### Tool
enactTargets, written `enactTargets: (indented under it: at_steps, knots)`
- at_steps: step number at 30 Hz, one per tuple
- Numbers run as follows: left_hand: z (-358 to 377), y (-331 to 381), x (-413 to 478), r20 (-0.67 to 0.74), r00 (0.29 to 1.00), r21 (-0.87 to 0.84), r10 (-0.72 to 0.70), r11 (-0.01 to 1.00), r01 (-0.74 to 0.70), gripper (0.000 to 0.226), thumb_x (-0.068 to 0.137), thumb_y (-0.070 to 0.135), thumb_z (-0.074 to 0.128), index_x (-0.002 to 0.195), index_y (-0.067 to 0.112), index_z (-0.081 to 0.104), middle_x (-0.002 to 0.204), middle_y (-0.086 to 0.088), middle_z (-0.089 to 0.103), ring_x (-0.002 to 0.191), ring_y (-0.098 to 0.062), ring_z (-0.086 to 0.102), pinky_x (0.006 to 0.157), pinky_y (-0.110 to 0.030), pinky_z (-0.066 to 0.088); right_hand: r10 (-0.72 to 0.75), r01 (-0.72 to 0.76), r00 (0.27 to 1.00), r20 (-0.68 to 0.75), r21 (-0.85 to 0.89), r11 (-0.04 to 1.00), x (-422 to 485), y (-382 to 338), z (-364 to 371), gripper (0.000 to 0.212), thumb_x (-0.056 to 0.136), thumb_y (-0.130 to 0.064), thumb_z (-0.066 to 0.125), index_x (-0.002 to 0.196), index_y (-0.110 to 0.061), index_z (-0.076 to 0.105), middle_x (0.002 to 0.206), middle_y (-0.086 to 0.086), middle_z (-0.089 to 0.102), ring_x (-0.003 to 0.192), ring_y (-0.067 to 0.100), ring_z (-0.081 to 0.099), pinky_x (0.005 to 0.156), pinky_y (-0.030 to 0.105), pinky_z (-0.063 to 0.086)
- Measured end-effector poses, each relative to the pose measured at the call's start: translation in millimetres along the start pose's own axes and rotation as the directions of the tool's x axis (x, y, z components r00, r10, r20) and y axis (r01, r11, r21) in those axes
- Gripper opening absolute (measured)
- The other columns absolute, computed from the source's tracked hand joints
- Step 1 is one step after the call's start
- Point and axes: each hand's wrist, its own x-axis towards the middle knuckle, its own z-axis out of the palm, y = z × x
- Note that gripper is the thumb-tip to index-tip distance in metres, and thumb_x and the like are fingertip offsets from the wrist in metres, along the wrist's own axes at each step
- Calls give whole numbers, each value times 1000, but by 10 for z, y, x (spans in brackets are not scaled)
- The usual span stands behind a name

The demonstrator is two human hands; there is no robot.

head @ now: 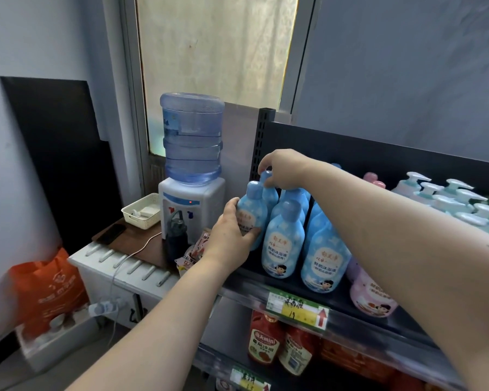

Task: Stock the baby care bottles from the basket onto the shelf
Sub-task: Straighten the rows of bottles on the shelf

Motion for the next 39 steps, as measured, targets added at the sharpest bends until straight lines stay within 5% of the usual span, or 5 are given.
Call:
enactTargets:
  at_steps: [9,18,22,30,39]
  knots:
    - [-15,-5,-24,33,999,-31,-11,999,13,81,84,24,70,148,26,21,139,-4,50,125,-21,50,107,-40,41,20,-20,1000,5,92,996,-157,-17,-83,49,95,-22,56,143,-23,44,139,-1,52,122,19,51,89,21,37]
    - [-13,29,-517,-170,979,-5,114,993,-116,66,83,16,69,139,15,32,131,-7,42,122,-22,44,106,-42,38,189,-57,845,-500,268,962,-1429,66,1,30,90,-9,54,116,-17,68,104,1,64,88,11,53,76,13,32]
    - [188,132,-732,-93,980,34,177,984,-175,64,82,27,72,133,16,35,131,-7,41,121,-22,42,102,-30,35,309,-179,849,-429,316,932,-1951,-37,522,41,90,-18,61,130,-22,55,115,1,57,91,14,56,77,23,42]
    - [389,148,-594,-44,993,193,106,977,-95,82,77,39,72,142,16,28,141,-10,45,127,-31,44,104,-47,38,360,-329,860,-362,148,933,-1948,-97,1071,86,92,-14,53,150,-40,-5,138,11,21,86,25,60,69,33,49]
    - [440,269,-741,-202,962,164,187,974,-155,86,74,26,78,140,4,27,134,-28,39,126,-43,35,106,-52,29,317,-226,863,-394,260,939,-2132,-91,1012,71,92,-8,50,150,-32,15,136,12,27,91,31,58,62,35,49]
